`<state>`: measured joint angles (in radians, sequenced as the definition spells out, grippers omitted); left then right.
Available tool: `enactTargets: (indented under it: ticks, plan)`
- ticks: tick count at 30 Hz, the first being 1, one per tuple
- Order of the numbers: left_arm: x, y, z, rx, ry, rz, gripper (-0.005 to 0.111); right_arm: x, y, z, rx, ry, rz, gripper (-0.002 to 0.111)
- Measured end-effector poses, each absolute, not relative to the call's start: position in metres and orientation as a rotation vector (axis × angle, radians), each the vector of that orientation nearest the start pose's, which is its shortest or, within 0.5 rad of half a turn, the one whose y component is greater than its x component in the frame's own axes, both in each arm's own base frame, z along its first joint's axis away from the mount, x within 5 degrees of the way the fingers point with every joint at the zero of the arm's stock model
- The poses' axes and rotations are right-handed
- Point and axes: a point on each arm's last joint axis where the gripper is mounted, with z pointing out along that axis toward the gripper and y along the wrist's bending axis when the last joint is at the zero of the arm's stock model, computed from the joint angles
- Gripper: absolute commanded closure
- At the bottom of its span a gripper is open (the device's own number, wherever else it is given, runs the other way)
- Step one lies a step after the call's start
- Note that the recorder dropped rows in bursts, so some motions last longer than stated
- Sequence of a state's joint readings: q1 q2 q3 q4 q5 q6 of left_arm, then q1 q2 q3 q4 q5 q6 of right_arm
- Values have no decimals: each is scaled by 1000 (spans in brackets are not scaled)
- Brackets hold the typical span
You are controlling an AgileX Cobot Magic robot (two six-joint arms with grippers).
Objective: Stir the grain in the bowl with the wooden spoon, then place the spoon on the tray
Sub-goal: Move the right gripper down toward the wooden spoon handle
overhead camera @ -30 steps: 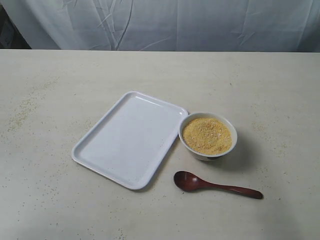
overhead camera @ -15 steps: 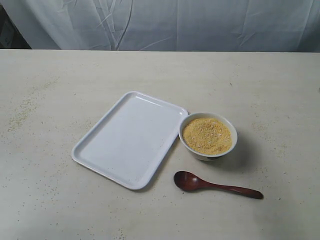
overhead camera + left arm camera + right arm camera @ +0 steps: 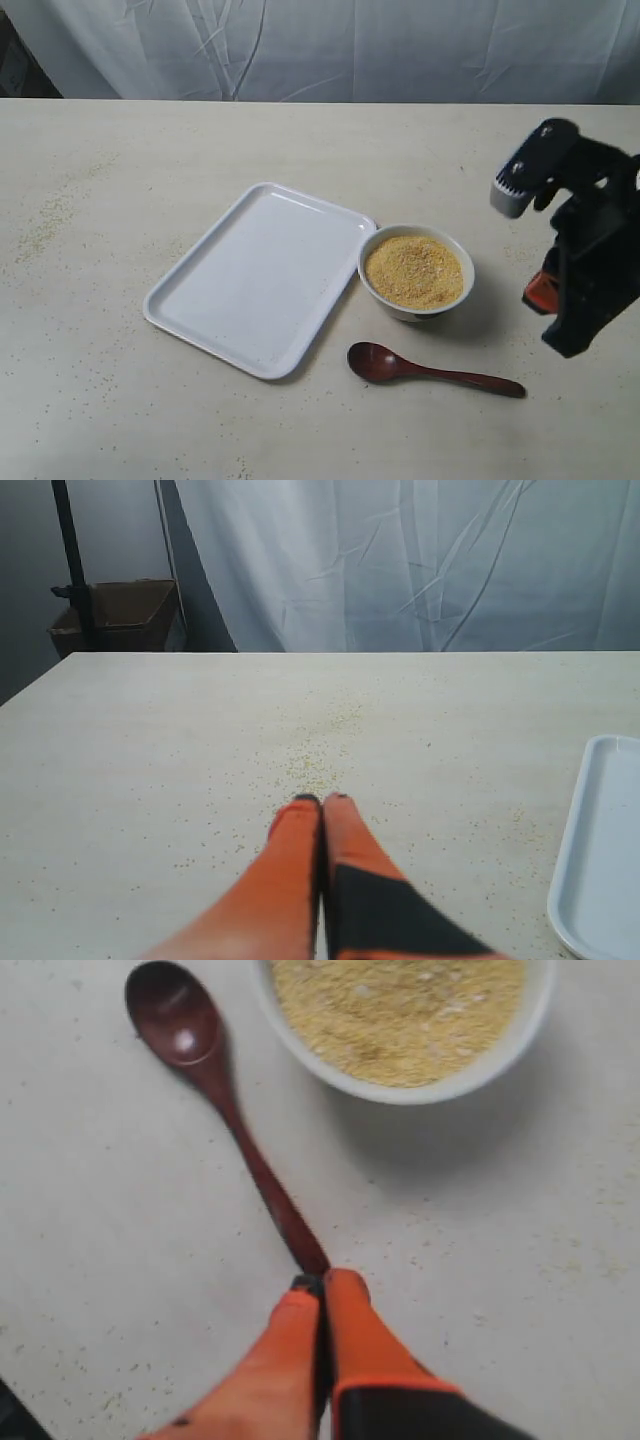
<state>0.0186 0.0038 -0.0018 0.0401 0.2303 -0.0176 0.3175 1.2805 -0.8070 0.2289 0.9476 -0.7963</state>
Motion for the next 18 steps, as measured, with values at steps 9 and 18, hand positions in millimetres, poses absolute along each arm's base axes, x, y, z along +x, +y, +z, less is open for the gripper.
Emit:
enactTargets:
  ticks: [9, 18]
  plan:
    - [56, 2, 193, -4, 1716, 37, 107, 189, 100, 182, -1797, 2291, 197, 72]
    - [56, 2, 193, -4, 1716, 37, 107, 200, 104, 150, -1795, 2239, 132, 72]
